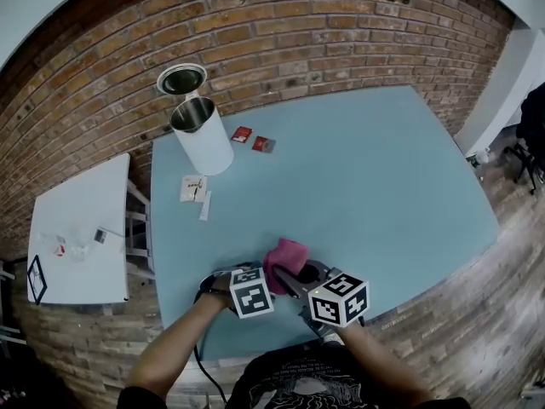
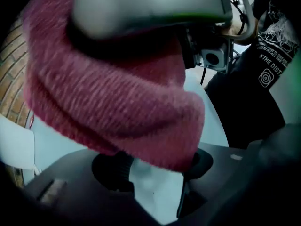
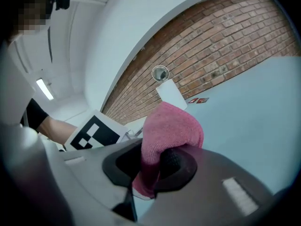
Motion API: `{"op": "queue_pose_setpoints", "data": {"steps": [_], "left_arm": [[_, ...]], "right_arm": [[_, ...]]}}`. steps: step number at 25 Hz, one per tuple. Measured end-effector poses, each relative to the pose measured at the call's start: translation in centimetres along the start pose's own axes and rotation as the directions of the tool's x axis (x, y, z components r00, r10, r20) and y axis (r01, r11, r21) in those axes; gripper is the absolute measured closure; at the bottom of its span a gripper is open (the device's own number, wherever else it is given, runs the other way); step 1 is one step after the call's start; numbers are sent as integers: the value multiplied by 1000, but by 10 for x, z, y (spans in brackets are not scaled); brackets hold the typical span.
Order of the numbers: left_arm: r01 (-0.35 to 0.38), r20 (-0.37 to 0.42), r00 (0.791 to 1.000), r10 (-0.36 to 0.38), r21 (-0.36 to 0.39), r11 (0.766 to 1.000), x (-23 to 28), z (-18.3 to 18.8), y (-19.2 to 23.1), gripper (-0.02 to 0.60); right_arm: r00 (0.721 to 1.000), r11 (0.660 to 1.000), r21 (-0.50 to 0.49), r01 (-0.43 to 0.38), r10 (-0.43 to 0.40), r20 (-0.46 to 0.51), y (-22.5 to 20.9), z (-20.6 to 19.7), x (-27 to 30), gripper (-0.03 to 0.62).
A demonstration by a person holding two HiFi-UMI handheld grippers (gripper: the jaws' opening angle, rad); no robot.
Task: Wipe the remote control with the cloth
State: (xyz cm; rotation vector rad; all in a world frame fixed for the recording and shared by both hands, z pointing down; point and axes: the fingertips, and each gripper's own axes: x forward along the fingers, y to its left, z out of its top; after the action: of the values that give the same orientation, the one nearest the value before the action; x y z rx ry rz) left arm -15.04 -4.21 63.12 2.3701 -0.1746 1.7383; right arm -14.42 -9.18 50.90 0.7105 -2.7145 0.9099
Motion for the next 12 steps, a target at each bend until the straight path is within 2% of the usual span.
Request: {"op": "queue_pose_setpoints", "data": {"steps": [6, 9, 12], "left_arm": [[-2, -10, 1000, 2, -19, 1000, 2, 1, -1, 327], [1, -35, 999, -2, -22, 1000, 3, 0, -1, 328], [6, -40, 999, -7, -30, 1000, 2, 0, 0, 327]], "right_arm": [[1000, 990, 144, 4, 0, -29, -7, -24, 20, 530], [999, 989, 146, 19, -12, -50, -8, -36, 23, 530], [998, 994, 106, 30, -23, -65, -6, -39, 26, 530]]}}
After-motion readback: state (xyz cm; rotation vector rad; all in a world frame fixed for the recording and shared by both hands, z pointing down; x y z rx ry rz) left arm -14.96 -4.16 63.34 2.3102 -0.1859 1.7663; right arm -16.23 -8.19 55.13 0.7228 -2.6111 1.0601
